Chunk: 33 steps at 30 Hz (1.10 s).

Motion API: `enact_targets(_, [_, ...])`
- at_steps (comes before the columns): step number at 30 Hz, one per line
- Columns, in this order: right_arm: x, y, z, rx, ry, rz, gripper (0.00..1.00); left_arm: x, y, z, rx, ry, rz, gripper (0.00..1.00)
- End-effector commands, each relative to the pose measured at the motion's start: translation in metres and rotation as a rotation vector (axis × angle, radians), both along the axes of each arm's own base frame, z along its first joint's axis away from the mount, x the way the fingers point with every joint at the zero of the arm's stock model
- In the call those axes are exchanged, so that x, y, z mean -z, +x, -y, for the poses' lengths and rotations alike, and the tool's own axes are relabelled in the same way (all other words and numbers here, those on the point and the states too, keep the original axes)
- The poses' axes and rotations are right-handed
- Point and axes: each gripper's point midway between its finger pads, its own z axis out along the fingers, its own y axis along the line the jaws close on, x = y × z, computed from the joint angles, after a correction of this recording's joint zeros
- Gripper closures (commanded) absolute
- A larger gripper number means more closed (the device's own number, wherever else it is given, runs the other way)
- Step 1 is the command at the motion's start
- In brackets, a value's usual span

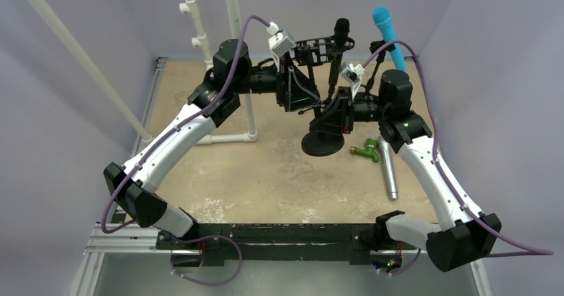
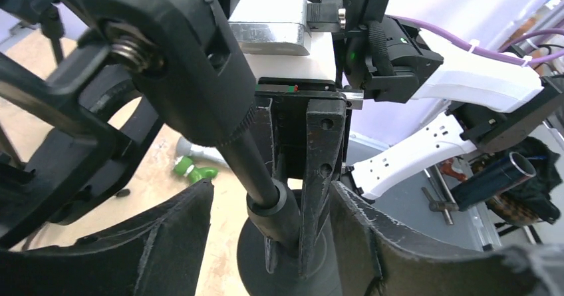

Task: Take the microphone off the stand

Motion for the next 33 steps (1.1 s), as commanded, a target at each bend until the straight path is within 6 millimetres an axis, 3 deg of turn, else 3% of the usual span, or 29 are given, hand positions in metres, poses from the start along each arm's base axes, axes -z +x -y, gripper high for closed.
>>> enact_targets(1, [-0.022, -0.007, 0.001, -0.031, 0.045, 0.095, 1.00, -0.008, -0.015, 0.013, 0.112, -0.043, 0.005, 0.41])
enact_targets(7, [-0.020, -0.002, 0.003, 0.013, 0.031, 0.101, 1.00, -0.003, -0.011, 0.016, 0.092, -0.034, -0.010, 0.64])
enact_targets(11, [-0.009, 0.015, 0.009, 0.119, -0.039, 0.139, 1.00, -0.004, 0.006, 0.015, -0.051, 0.002, -0.067, 1.00])
enact_targets(14, [-0.003, 0.031, 0.015, 0.215, -0.089, 0.151, 1.00, -0.002, 0.021, 0.009, -0.235, 0.044, -0.163, 1.00])
enact_targets(17, [0.002, 0.047, 0.021, 0.301, -0.125, 0.149, 1.00, 0.009, 0.030, 0.003, -0.404, 0.107, -0.286, 0.86])
enact_targets(20, [0.005, 0.058, 0.024, 0.356, -0.143, 0.133, 1.00, 0.004, 0.024, 0.006, -0.436, 0.118, -0.334, 0.66])
enact_targets(27, [0.004, 0.062, 0.032, 0.397, -0.135, 0.119, 1.00, -0.007, 0.019, 0.010, -0.429, 0.140, -0.226, 0.28])
enact_targets(33, [0.001, 0.057, 0.038, 0.399, -0.122, 0.132, 1.00, -0.019, 0.002, -0.012, -0.380, 0.159, -0.029, 0.14])
